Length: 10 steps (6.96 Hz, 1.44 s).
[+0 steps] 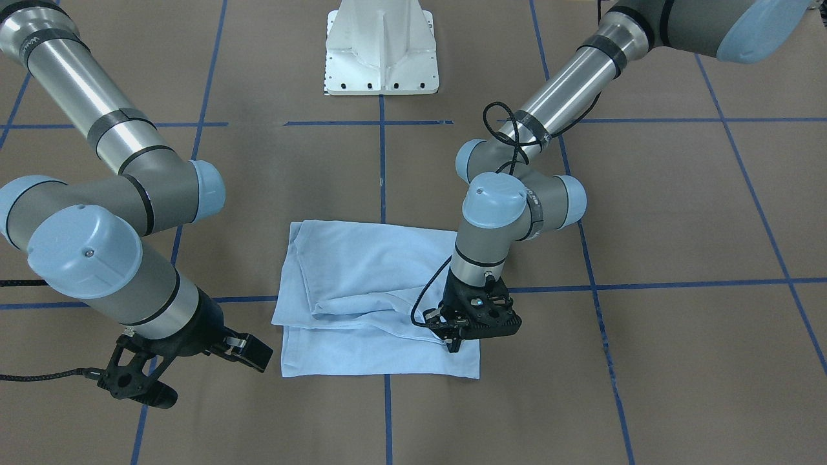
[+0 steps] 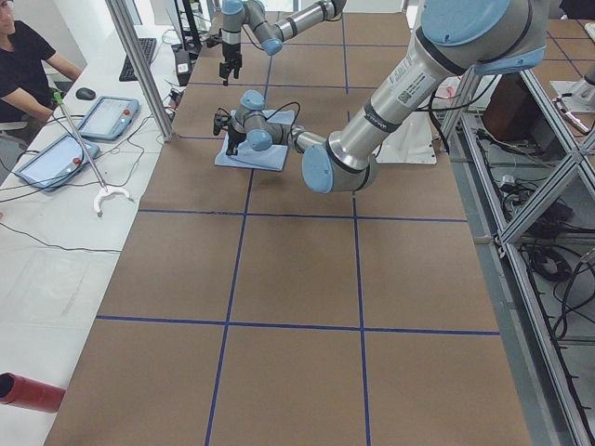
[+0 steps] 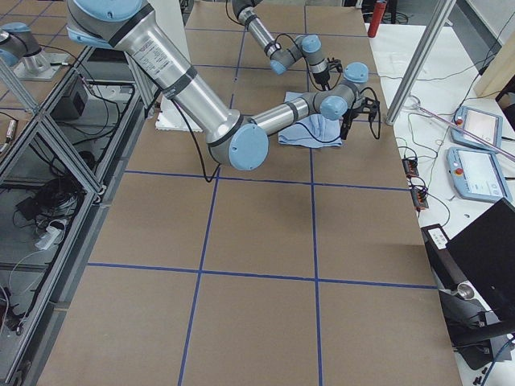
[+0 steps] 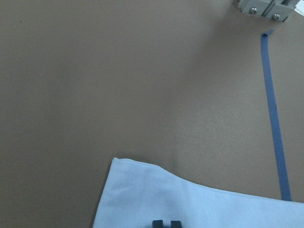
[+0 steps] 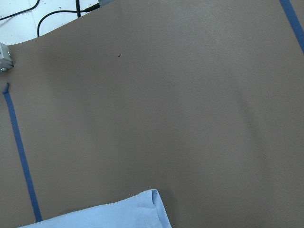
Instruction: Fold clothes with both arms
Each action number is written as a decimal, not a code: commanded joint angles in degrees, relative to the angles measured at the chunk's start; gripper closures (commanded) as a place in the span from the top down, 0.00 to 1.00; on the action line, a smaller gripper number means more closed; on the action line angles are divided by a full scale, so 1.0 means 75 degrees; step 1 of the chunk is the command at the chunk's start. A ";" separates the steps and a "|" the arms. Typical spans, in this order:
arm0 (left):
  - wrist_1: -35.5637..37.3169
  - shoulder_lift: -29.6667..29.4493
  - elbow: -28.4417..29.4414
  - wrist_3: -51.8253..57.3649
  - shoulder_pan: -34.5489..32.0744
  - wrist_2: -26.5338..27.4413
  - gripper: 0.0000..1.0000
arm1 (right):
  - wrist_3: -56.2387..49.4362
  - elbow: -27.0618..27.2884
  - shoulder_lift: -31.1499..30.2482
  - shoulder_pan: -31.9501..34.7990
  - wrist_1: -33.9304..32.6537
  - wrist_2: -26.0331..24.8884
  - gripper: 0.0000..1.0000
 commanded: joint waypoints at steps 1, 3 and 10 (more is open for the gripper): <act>0.0009 -0.0033 -0.0046 -0.0032 -0.0056 0.0000 0.00 | 0.0000 0.0008 -0.0011 -0.0003 0.0000 -0.0001 1.00; -0.0026 -0.0186 -0.0047 0.0014 -0.0535 -0.0081 0.00 | 0.0012 0.0008 0.0000 -0.0003 0.0000 0.0010 1.00; -0.0225 -0.0186 0.0246 0.0073 -0.0912 -0.0011 0.99 | -0.0047 -0.0003 -0.0082 0.0044 0.0035 0.0022 1.00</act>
